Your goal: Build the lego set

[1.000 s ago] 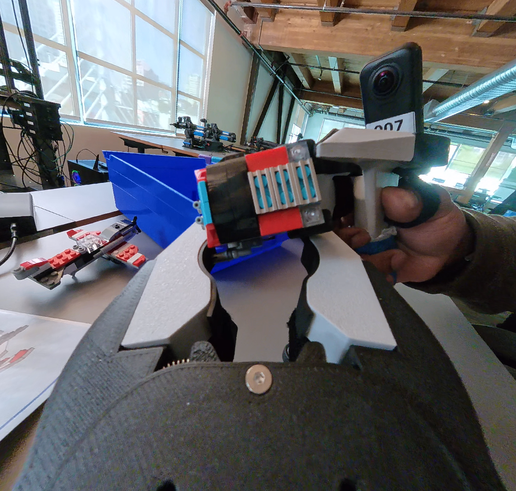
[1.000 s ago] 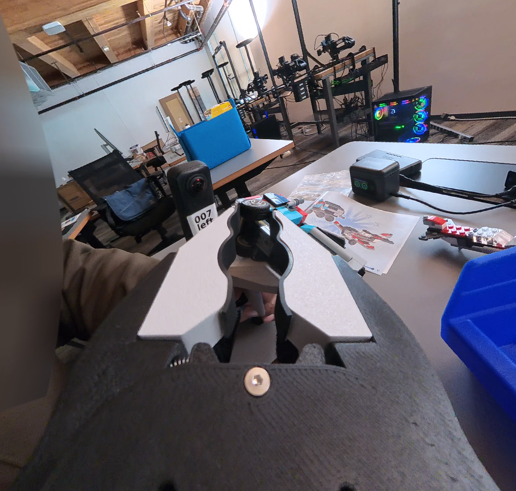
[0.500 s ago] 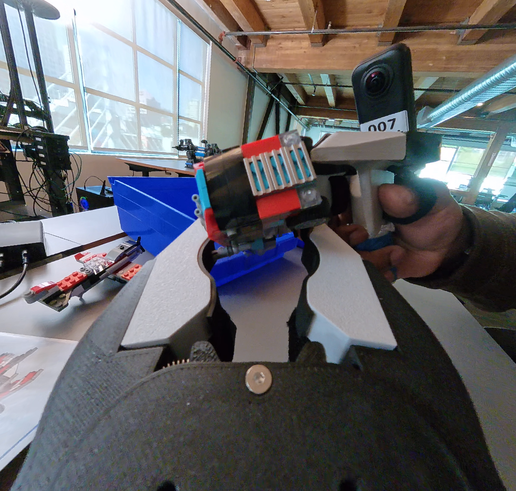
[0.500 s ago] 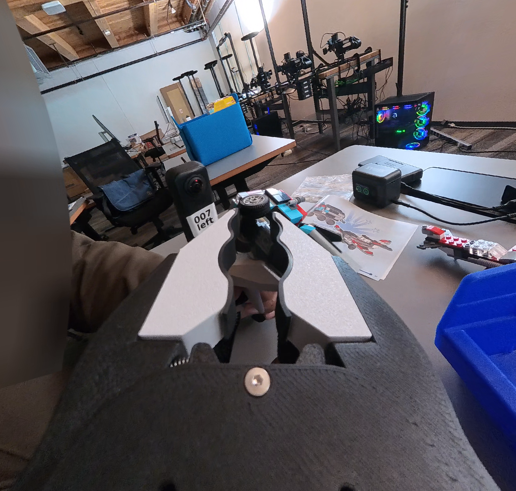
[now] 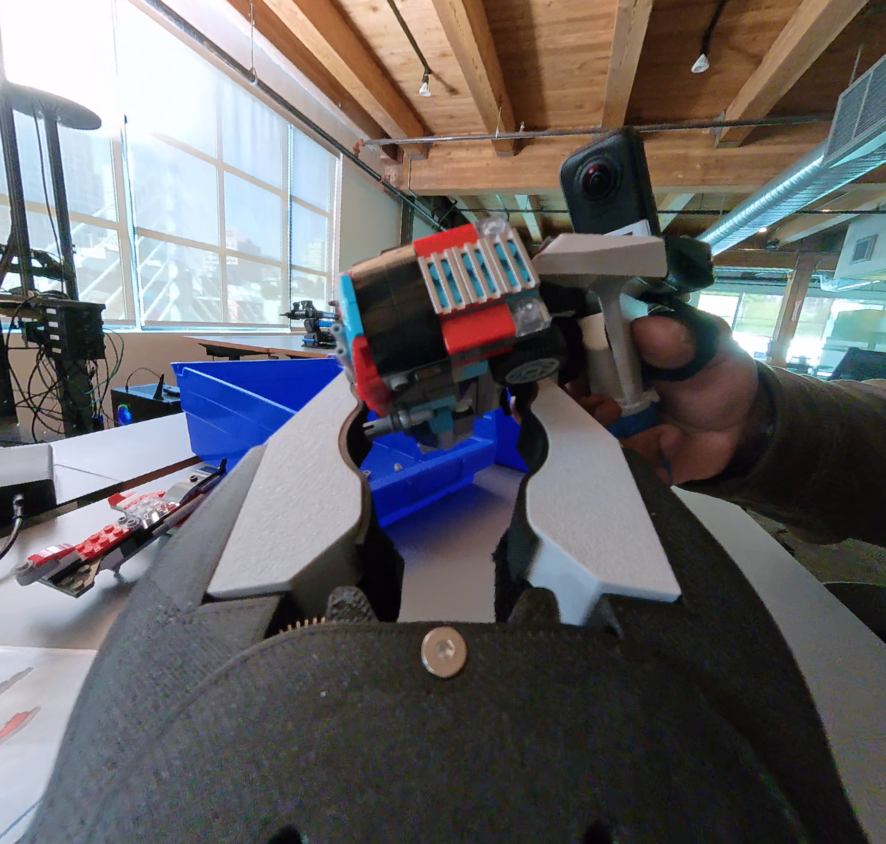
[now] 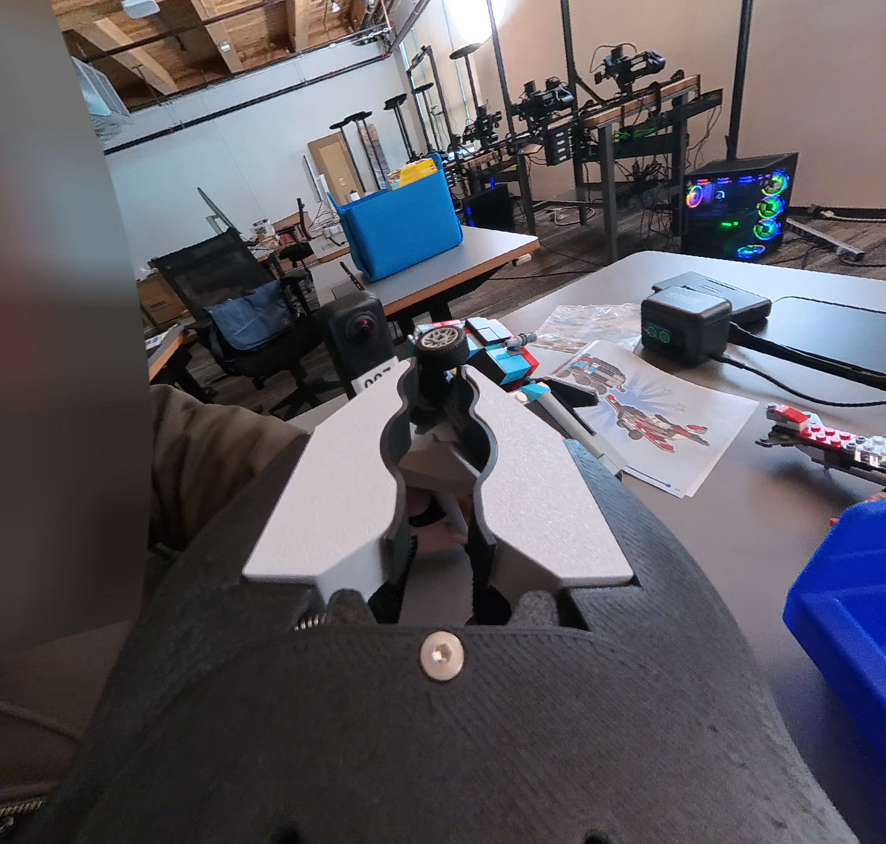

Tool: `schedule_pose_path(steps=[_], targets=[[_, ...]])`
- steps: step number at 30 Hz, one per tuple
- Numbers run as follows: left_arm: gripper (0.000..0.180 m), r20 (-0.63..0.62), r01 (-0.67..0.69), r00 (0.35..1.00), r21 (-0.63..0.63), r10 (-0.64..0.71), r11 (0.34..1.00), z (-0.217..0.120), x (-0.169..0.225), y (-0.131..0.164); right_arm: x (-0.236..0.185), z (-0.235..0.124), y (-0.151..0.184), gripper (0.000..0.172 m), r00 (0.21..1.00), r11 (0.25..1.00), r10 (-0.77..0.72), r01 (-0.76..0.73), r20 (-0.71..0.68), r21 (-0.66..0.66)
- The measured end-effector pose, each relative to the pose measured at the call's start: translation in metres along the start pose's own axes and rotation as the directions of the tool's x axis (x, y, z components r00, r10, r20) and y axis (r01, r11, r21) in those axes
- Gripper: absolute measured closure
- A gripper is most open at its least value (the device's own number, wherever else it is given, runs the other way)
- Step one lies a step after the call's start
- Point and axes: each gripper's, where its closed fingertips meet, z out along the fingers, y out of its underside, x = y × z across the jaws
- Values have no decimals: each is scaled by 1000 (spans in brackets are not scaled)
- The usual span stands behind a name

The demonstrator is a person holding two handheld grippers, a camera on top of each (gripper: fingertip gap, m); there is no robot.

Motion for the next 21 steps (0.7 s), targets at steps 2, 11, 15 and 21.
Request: schedule_pose_path(steps=[2,11,15,21], targets=[[120,-7,-4,1000,9,4,1000,0,1,-2,-2,0,-1,156,1000,1000,-3,3,5,-2],[119,-40,-33,999,25,34,999,-1,7,-5,-1,-5,1,163,1000,1000,-11,11,21,-5],[119,-54,-17,998,-7,17,1000,-1,9,2,4,-22,6,162,1000,1000,-6,6,15,26],[119,-32,35,999,-46,-36,998,-1,1,10,51,-92,31,162,985,986,82,-58,-155,157]])
